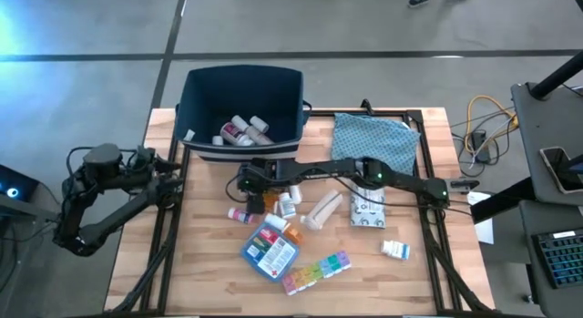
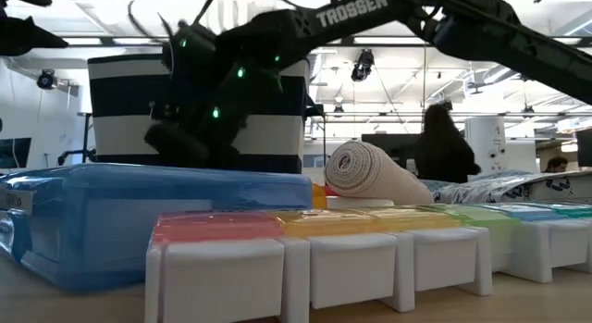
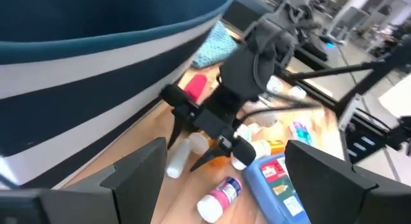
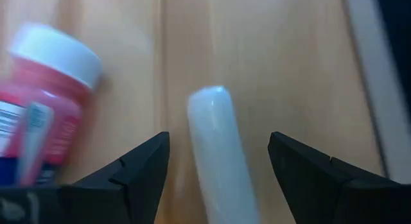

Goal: Pick & place medical supplies in basket/bin
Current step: Put the rolled gauze into the blue bin, then put the pink pill bottle into the blue bin

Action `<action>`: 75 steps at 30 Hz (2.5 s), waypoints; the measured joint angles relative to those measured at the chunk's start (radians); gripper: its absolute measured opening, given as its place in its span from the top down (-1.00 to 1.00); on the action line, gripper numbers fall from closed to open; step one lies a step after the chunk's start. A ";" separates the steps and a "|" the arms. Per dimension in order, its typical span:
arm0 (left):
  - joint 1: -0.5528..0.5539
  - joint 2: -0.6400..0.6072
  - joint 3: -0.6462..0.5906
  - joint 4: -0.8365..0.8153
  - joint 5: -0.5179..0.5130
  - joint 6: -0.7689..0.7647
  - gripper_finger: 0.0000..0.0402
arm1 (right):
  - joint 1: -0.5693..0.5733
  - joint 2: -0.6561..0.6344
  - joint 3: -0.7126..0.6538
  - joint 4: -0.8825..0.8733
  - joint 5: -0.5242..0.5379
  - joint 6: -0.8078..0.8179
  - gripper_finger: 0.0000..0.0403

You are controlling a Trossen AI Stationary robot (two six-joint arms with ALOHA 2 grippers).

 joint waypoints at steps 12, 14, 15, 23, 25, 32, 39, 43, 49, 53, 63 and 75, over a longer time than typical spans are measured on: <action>0.000 0.009 0.007 0.001 -0.059 -0.026 -0.46 | -0.004 0.013 -0.003 -0.041 -0.010 0.016 0.08; 0.000 0.009 0.007 0.001 -0.060 -0.026 -0.46 | -0.004 0.013 -0.003 -0.043 -0.012 0.019 0.22; 0.000 0.009 0.007 0.001 -0.060 -0.026 -0.46 | -0.003 0.013 -0.003 -0.045 -0.012 0.023 0.29; 0.000 0.009 0.007 0.001 -0.059 -0.026 -0.46 | 0.012 -0.023 0.009 -0.040 0.003 0.061 0.78; 0.000 0.009 0.007 0.001 -0.059 -0.025 -0.46 | 0.020 -0.061 0.009 -0.036 0.006 0.067 0.79; 0.000 0.009 0.007 0.001 -0.058 -0.023 -0.46 | 0.049 -0.222 0.012 0.006 0.096 0.109 0.68; 0.000 0.009 0.007 0.001 -0.057 -0.024 -0.46 | 0.045 -0.411 0.018 0.118 0.388 0.121 0.67; 0.000 0.008 0.007 0.001 -0.053 -0.046 -0.46 | -0.040 -0.448 0.014 0.091 0.404 0.225 0.66; 0.000 0.008 0.007 0.001 -0.051 -0.078 -0.46 | -0.190 -0.463 0.013 -0.076 0.205 0.404 0.53; 0.000 0.008 0.007 0.001 -0.050 -0.079 -0.46 | -0.233 -0.448 0.008 -0.193 0.139 0.459 0.24; 0.000 0.008 0.007 0.001 0.022 -0.069 -0.46 | -0.156 -0.501 0.014 -0.192 0.237 0.312 -0.34; 0.000 0.259 0.047 0.219 0.029 -0.017 -0.46 | -0.029 -0.620 0.014 -0.413 0.402 0.260 -0.38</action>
